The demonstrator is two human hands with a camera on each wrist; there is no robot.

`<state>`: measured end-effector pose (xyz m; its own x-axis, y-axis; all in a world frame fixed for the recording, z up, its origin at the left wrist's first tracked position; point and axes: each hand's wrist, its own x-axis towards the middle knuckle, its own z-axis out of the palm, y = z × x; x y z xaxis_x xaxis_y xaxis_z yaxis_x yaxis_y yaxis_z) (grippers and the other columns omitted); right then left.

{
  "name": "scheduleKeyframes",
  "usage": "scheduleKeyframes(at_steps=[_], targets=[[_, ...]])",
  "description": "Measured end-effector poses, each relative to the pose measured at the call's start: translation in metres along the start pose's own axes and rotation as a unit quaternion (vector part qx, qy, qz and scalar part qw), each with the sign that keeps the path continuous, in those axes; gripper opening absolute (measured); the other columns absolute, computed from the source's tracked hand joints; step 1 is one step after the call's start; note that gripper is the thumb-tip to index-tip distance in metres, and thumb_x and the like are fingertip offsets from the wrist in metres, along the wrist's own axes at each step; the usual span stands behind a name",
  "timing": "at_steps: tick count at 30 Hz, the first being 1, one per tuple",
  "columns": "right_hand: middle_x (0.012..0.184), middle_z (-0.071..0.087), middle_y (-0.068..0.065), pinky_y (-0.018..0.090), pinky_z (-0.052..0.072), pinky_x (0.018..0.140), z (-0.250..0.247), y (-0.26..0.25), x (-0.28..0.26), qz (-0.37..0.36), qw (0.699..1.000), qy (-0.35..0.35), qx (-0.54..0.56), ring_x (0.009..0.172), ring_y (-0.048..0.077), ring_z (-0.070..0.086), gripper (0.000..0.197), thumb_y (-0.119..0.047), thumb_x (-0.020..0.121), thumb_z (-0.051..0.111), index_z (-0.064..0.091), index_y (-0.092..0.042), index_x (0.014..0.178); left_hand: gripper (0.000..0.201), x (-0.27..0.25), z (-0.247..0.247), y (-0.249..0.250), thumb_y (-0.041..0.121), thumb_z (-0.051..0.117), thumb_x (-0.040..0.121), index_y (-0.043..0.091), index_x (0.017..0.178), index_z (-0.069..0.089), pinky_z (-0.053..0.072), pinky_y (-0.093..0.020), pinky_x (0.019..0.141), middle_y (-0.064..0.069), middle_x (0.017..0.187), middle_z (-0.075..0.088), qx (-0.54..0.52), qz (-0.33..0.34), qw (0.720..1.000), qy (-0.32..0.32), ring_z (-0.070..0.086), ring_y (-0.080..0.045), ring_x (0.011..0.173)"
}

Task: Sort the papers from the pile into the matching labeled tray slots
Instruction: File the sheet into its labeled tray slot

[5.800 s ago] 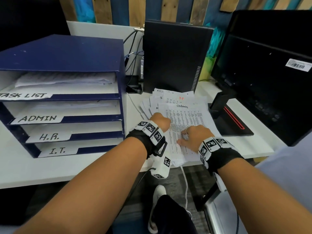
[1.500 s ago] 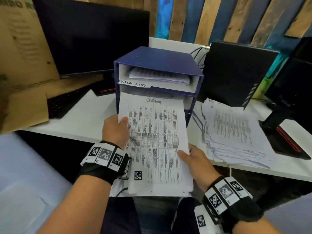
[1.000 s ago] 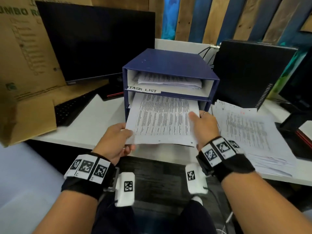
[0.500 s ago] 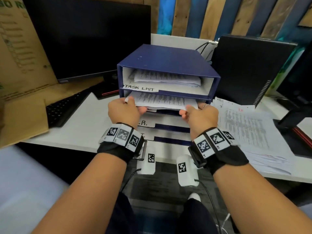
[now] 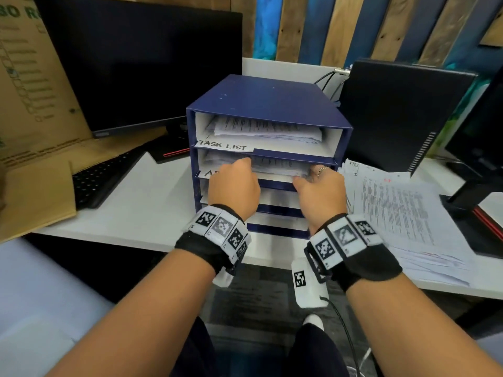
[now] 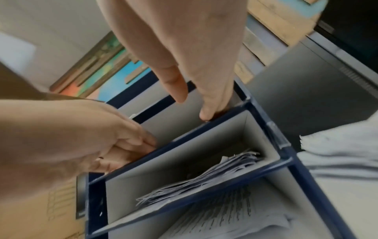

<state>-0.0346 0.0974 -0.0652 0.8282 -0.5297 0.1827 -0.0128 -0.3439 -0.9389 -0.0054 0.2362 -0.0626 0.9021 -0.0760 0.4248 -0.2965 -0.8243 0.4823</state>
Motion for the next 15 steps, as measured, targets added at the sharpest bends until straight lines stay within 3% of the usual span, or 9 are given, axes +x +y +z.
scheduleKeyframes(at_steps=[2, 3, 4, 6, 7, 9, 11, 12, 15], targets=[[0.126, 0.066, 0.003, 0.012, 0.045, 0.069, -0.007, 0.002, -0.004, -0.03, 0.996, -0.005, -0.081, 0.081, 0.01, 0.061, 0.04, -0.014, 0.097, 0.056, 0.059, -0.012, 0.137, 0.016, 0.006, 0.003, 0.003, 0.01, 0.044, 0.093, 0.013, 0.092, 0.06, 0.044, -0.038, 0.076, -0.007, 0.08, 0.059, 0.061, 0.017, 0.997, -0.041, 0.061, -0.035, 0.084], [0.126, 0.066, 0.003, 0.006, 0.039, 0.06, -0.007, 0.001, -0.006, -0.042, 0.992, -0.026, -0.113, 0.081, 0.01, 0.062, 0.042, -0.015, 0.099, 0.054, 0.056, -0.013, 0.141, 0.018, 0.008, 0.004, 0.003, 0.01, 0.044, 0.092, 0.013, 0.095, 0.062, 0.044, -0.039, 0.077, -0.007, 0.081, 0.06, 0.072, 0.018, 0.996, -0.055, 0.062, -0.035, 0.085], [0.125, 0.067, 0.005, 0.006, 0.04, 0.06, -0.007, 0.002, -0.007, -0.062, 0.987, -0.047, -0.143, 0.088, 0.015, 0.065, 0.042, -0.017, 0.1, 0.052, 0.055, -0.012, 0.141, 0.019, 0.009, 0.005, 0.004, 0.01, 0.044, 0.092, 0.012, 0.096, 0.063, 0.045, -0.039, 0.078, -0.008, 0.083, 0.061, 0.07, 0.016, 0.995, -0.062, 0.062, -0.036, 0.085], [0.125, 0.068, 0.009, 0.016, 0.045, 0.081, -0.009, 0.0, -0.007, -0.102, 0.972, -0.081, -0.197, 0.106, 0.024, 0.065, 0.037, -0.019, 0.101, 0.051, 0.06, -0.01, 0.136, 0.024, 0.007, 0.004, 0.007, 0.011, 0.043, 0.092, 0.011, 0.101, 0.066, 0.049, -0.04, 0.078, -0.013, 0.089, 0.065, 0.039, 0.004, 0.998, -0.047, 0.062, -0.038, 0.087], [0.126, 0.068, 0.009, 0.022, 0.046, 0.091, -0.012, -0.001, -0.008, -0.121, 0.966, -0.092, -0.211, 0.109, 0.024, 0.064, 0.035, -0.02, 0.101, 0.051, 0.062, -0.011, 0.134, 0.027, 0.003, 0.004, 0.01, 0.011, 0.043, 0.092, 0.011, 0.106, 0.067, 0.051, -0.04, 0.077, -0.014, 0.092, 0.067, 0.015, -0.002, 1.0, -0.021, 0.062, -0.037, 0.088], [0.122, 0.071, 0.002, 0.022, 0.045, 0.096, -0.022, 0.003, -0.008, -0.157, 0.964, -0.083, -0.198, 0.107, 0.017, 0.066, 0.031, -0.017, 0.1, 0.051, 0.068, -0.016, 0.126, 0.029, -0.008, 0.005, 0.022, 0.013, 0.044, 0.094, 0.016, 0.108, 0.069, 0.048, -0.035, 0.071, -0.009, 0.092, 0.07, -0.028, 0.005, 0.999, 0.036, 0.063, -0.032, 0.088], [0.103, 0.075, -0.004, 0.023, 0.051, 0.093, -0.034, 0.01, -0.008, -0.17, 0.974, -0.048, -0.14, 0.094, 0.01, 0.068, 0.025, -0.012, 0.096, 0.054, 0.076, -0.021, 0.105, 0.027, -0.019, 0.012, 0.039, 0.012, 0.044, 0.092, 0.019, 0.098, 0.07, 0.043, -0.032, 0.066, -0.004, 0.087, 0.07, -0.057, 0.044, 0.996, 0.059, 0.061, -0.027, 0.084], [0.091, 0.075, -0.006, 0.025, 0.054, 0.085, -0.04, 0.016, -0.008, -0.166, 0.979, -0.03, -0.113, 0.085, 0.009, 0.068, 0.023, -0.011, 0.094, 0.055, 0.075, -0.023, 0.093, 0.026, -0.024, 0.016, 0.05, 0.011, 0.044, 0.091, 0.02, 0.092, 0.068, 0.044, -0.032, 0.065, -0.002, 0.084, 0.069, -0.071, 0.059, 0.994, 0.055, 0.06, -0.026, 0.082], [0.07, 0.07, -0.002, 0.033, 0.055, 0.068, -0.065, 0.037, 0.001, -0.131, 0.982, 0.03, -0.136, 0.067, 0.016, 0.065, 0.02, -0.013, 0.09, 0.054, 0.07, -0.018, 0.078, 0.025, -0.033, 0.039, 0.082, 0.011, 0.045, 0.089, 0.022, 0.081, 0.066, 0.051, -0.037, 0.064, 0.0, 0.076, 0.067, -0.133, 0.081, 0.988, 0.006, 0.061, -0.025, 0.074]])
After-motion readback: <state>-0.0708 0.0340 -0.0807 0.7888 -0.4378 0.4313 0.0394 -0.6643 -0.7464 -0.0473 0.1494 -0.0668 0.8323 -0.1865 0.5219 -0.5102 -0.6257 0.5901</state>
